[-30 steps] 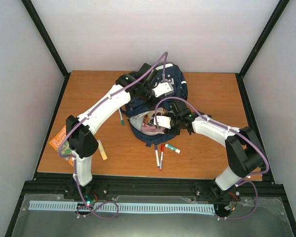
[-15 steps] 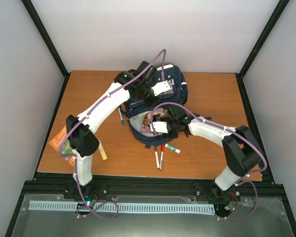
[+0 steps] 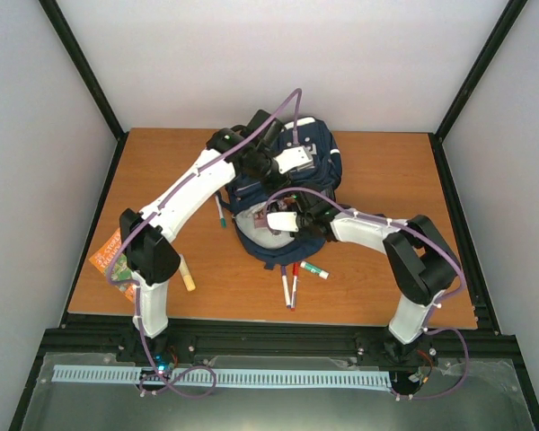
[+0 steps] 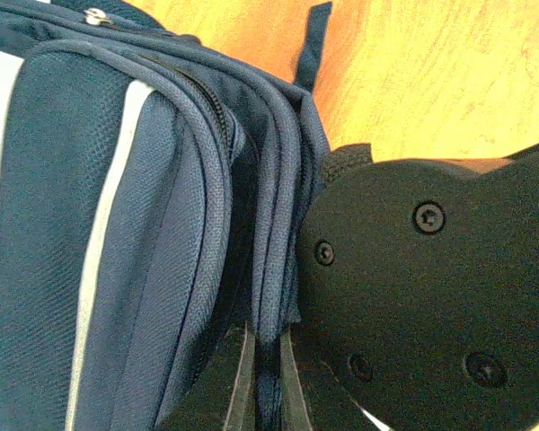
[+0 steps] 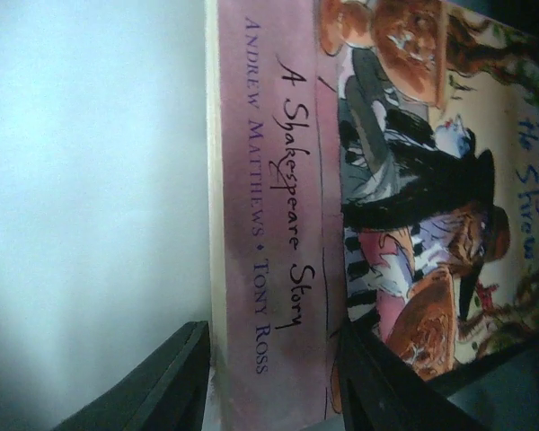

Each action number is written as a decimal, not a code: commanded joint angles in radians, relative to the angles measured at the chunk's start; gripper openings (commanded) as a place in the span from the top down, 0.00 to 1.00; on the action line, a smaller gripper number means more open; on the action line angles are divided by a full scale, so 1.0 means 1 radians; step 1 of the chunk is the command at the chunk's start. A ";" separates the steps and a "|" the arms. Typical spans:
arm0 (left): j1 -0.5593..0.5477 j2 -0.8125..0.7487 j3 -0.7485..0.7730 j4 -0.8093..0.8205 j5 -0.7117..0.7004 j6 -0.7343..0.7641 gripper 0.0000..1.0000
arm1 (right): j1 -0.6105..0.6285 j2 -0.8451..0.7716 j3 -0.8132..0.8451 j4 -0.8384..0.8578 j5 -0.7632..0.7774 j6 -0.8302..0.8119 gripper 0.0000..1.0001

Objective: Pack the student bag
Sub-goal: Place the book in the student bag, then pick up the book from the center of the board.

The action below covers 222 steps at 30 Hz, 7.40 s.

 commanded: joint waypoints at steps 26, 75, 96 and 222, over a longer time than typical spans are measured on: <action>-0.001 -0.038 0.047 -0.046 0.035 -0.049 0.54 | 0.005 -0.291 -0.058 -0.345 -0.212 0.268 0.42; 1.312 -0.440 -0.959 0.101 -0.327 -0.780 0.00 | 0.131 0.226 0.580 -0.303 -0.571 0.907 0.11; 1.333 -0.254 -1.082 0.490 -0.060 -0.819 0.00 | 0.140 0.236 0.598 -0.299 -0.506 0.908 0.11; 0.886 -0.095 0.105 0.117 1.099 -0.590 0.99 | -0.062 0.084 0.906 -0.237 -0.492 1.150 0.00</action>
